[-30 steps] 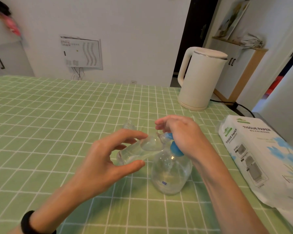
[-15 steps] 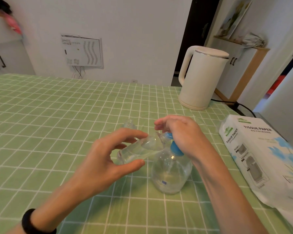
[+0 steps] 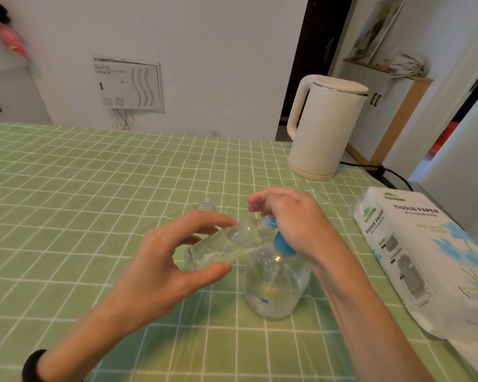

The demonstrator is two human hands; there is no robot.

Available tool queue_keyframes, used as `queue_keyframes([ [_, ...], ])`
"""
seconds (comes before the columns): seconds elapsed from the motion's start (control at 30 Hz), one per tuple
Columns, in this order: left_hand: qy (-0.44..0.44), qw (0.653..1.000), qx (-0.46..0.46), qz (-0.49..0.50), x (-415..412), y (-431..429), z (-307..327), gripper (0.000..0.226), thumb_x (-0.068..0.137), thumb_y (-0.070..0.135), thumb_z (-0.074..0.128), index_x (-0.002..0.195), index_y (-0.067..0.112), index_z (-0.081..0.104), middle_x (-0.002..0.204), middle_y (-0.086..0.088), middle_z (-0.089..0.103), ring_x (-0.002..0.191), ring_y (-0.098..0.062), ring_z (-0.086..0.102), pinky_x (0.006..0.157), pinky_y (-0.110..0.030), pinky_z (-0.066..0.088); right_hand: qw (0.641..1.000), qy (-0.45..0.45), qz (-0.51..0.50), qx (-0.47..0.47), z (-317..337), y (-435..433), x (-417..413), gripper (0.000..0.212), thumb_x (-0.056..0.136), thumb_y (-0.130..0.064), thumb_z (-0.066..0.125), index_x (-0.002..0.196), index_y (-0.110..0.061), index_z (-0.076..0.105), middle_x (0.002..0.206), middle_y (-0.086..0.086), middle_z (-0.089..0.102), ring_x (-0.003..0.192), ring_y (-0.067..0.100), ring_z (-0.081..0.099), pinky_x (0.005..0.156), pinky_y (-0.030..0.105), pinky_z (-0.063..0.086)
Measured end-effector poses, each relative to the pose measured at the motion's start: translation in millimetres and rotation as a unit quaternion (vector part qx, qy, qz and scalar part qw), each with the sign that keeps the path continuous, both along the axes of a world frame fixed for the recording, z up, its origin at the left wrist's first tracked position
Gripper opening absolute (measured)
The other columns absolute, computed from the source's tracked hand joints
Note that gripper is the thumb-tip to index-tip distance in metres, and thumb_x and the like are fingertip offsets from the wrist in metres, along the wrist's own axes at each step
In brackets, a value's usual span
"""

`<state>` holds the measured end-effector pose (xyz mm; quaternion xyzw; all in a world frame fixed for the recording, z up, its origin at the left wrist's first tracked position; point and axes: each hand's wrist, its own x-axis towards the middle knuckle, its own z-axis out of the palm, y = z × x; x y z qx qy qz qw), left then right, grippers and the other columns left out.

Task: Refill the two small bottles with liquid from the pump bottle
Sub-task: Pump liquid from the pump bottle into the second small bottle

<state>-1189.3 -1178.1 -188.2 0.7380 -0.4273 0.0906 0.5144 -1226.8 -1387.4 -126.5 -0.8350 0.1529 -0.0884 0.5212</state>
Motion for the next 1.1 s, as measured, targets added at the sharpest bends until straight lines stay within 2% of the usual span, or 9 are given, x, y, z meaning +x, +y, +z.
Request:
queue_keyframes([
  [0.07,-0.003,1.0,0.001,0.001,-1.1,0.0,0.2,0.052,0.079,0.041,0.08,0.129,0.042,0.065,0.126,0.02,0.072,0.115,-0.01,0.071,0.092,-0.033,0.058,1.0,0.009,0.007,-0.007,-0.9,-0.4,-0.8,0.037,0.098,-0.015,0.043,0.1,-0.028,0.077,0.105,-0.013,0.074,0.101,0.004,0.065,0.087,0.026,0.049],
  [0.17,-0.006,1.0,-0.005,0.003,-1.6,-0.6,0.8,0.053,0.079,0.04,0.08,0.129,0.042,0.065,0.125,0.02,0.072,0.114,-0.009,0.071,0.092,-0.031,0.058,1.0,-0.004,0.007,-0.025,0.5,-1.7,-1.3,0.036,0.099,-0.019,0.042,0.1,-0.03,0.076,0.105,-0.014,0.073,0.095,0.001,0.064,0.079,0.022,0.047],
  [0.23,-0.007,1.0,-0.004,0.006,-0.8,-0.5,0.9,0.052,0.079,0.04,0.081,0.129,0.04,0.065,0.125,0.019,0.073,0.113,-0.01,0.072,0.091,-0.031,0.058,0.999,-0.012,0.005,-0.03,1.6,-1.9,-1.7,0.034,0.099,-0.023,0.042,0.1,-0.032,0.075,0.099,-0.013,0.075,0.09,0.009,0.068,0.074,0.022,0.051],
  [0.3,-0.005,1.0,-0.004,0.006,-0.4,-0.6,0.4,0.051,0.08,0.039,0.081,0.129,0.038,0.066,0.124,0.018,0.073,0.113,-0.011,0.072,0.092,-0.032,0.058,0.999,-0.014,0.005,-0.03,2.5,-1.9,-1.8,0.033,0.099,-0.025,0.043,0.1,-0.032,0.075,0.096,-0.011,0.076,0.09,0.012,0.068,0.08,0.024,0.053],
  [0.4,-0.008,1.0,-0.005,0.004,-0.8,-0.7,0.1,0.053,0.079,0.04,0.081,0.13,0.04,0.065,0.126,0.019,0.072,0.114,-0.01,0.072,0.092,-0.029,0.058,0.999,-0.016,0.013,-0.024,2.6,-2.2,0.2,0.034,0.099,-0.023,0.043,0.101,-0.03,0.076,0.104,-0.015,0.074,0.098,-0.001,0.064,0.081,0.02,0.047],
  [0.6,0.009,1.0,0.001,0.004,-1.0,-0.9,-1.1,0.049,0.079,0.04,0.08,0.126,0.036,0.068,0.126,0.02,0.072,0.115,-0.01,0.071,0.092,-0.032,0.058,1.0,0.007,0.009,-0.005,-0.3,0.8,-1.2,0.038,0.098,-0.015,0.042,0.099,-0.029,0.077,0.105,-0.014,0.074,0.105,0.002,0.063,0.092,0.028,0.048],
  [0.77,0.008,1.0,-0.002,0.002,-3.0,-1.5,-1.2,0.05,0.078,0.04,0.08,0.126,0.039,0.067,0.126,0.019,0.072,0.114,-0.011,0.072,0.092,-0.033,0.058,1.0,-0.002,0.01,-0.016,1.6,-1.3,-2.0,0.036,0.098,-0.018,0.042,0.101,-0.029,0.076,0.107,-0.013,0.073,0.105,0.001,0.062,0.093,0.028,0.048],
  [0.93,0.005,1.0,-0.009,0.001,-1.9,-1.4,0.2,0.052,0.079,0.04,0.08,0.129,0.039,0.065,0.125,0.019,0.072,0.113,-0.01,0.072,0.092,-0.032,0.059,1.0,-0.018,0.016,-0.02,2.4,-2.8,-0.8,0.035,0.099,-0.022,0.042,0.101,-0.03,0.076,0.107,-0.015,0.073,0.104,-0.001,0.062,0.085,0.022,0.046],
  [1.1,0.005,1.0,-0.001,0.001,-1.3,-1.0,0.8,0.05,0.08,0.039,0.079,0.128,0.034,0.067,0.126,0.018,0.072,0.114,-0.011,0.071,0.092,-0.032,0.059,1.0,-0.009,0.008,0.004,0.7,-0.2,-0.5,0.038,0.098,-0.015,0.043,0.096,-0.029,0.078,0.1,-0.014,0.076,0.103,0.002,0.065,0.092,0.027,0.049],
])
